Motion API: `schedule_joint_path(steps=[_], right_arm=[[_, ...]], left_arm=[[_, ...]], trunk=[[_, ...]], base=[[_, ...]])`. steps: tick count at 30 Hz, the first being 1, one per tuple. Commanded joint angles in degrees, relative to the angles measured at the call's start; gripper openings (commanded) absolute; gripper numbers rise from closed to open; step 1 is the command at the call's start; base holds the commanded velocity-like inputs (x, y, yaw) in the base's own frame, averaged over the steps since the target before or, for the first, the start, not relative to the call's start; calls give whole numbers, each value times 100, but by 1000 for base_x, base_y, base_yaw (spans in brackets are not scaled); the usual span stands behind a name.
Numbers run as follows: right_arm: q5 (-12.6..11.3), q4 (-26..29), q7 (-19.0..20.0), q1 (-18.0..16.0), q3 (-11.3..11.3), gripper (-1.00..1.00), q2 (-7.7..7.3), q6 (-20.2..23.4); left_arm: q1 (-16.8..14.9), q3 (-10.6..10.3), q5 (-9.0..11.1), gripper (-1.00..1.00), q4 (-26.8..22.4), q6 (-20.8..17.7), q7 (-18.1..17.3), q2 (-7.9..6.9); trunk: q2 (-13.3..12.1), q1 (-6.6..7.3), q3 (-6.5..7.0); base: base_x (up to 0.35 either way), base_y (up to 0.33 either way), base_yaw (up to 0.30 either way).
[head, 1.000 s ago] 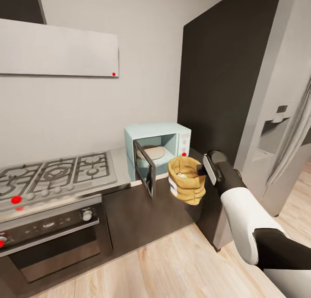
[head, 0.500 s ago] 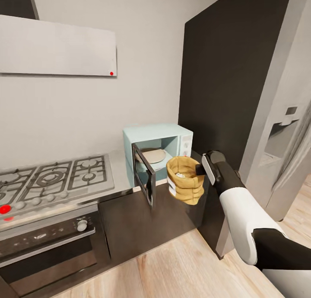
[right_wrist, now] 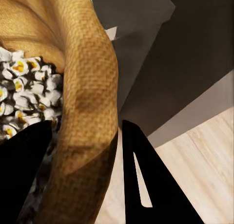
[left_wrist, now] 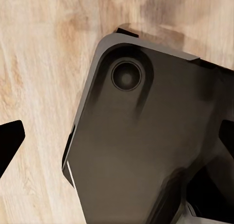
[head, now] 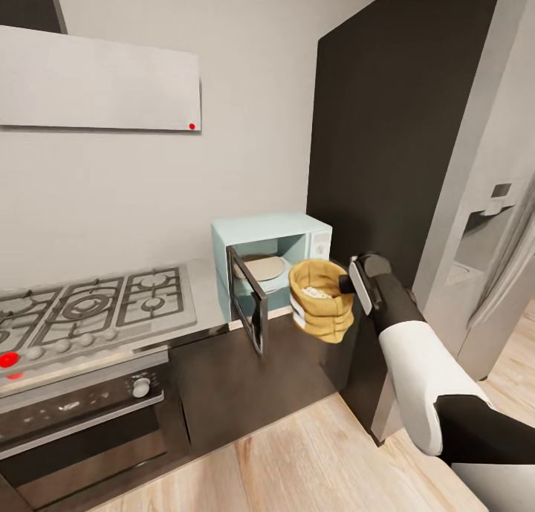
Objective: In the kitchen, take the popcorn bag from the countertop, put it into the microwave, and heat it until the popcorn is cooked so the cooked popcorn ends up inside the bag.
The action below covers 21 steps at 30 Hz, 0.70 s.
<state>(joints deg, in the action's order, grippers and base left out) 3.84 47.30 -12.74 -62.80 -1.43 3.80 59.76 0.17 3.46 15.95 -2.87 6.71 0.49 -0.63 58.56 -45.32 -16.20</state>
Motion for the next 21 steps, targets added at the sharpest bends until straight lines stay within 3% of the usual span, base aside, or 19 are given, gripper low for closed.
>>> schedule_joint_path(steps=[1, 15, 21], right_arm=[[34, 10, 17, -4, -15, -100, -1, 24], [35, 31, 19, -4, -15, -100, -4, 24], [29, 33, 26, -4, -23, -100, -2, 24]], left_arm=[[3, 32, -4, 100, -11, 5, 6, 1], [1, 32, -4, 100, -12, 6, 4, 1], [2, 32, -4, 100, -10, 6, 4, 1]], trunk=[[4, -1, -6], [4, -1, -6], [4, -1, -6]], base=[[0, 0, 0], [0, -190, 1], [0, -11, 241]])
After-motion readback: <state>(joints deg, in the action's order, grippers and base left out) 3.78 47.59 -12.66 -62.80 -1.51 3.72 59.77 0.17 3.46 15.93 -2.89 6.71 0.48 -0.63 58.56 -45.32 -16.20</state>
